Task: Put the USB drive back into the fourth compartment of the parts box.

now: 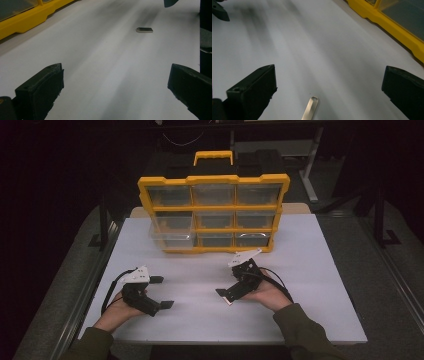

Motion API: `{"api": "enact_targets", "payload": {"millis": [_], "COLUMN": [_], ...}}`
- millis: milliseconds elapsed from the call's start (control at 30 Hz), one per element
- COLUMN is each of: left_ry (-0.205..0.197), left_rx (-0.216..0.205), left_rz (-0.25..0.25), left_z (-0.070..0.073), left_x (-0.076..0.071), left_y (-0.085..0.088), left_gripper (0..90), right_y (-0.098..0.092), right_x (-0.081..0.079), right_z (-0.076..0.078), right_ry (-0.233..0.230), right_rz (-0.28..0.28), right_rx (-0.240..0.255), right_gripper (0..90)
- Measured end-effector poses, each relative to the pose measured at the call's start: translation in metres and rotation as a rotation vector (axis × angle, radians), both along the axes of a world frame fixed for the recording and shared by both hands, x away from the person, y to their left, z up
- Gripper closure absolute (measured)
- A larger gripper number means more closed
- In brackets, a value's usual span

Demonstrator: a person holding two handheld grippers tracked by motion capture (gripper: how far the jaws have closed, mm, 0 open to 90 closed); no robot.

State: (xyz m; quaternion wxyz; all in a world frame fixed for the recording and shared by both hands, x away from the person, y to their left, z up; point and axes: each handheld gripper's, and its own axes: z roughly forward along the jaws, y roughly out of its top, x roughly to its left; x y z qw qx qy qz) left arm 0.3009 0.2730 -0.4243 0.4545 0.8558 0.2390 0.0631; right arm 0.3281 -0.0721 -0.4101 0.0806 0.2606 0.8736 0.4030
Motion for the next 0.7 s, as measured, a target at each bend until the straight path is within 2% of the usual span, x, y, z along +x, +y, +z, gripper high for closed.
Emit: {"api": "enact_targets", "payload": {"millis": [400,500,700], "left_ry": [-0.001,-0.002,-0.002], "left_rx": [0.001,0.0,-0.004], "left_rz": [0.004,0.001,0.001], "left_z": [0.0,0.0,0.001], "left_x": [0.0,0.0,0.0], "left_y": [0.001,0.002,0.002], "left_gripper": [0.0,0.0,0.0], "right_y": [0.003,0.004,0.006], "right_x": [-0.003,-0.005,-0.006], "right_z": [-0.005,-0.011,-0.016], "right_ry": [0.013,0.022,0.029], "right_rz": [0.02,0.027,0.03], "right_rx": [-0.03,-0.062,-0.078], "right_gripper": [0.0,0.0,0.0]}}
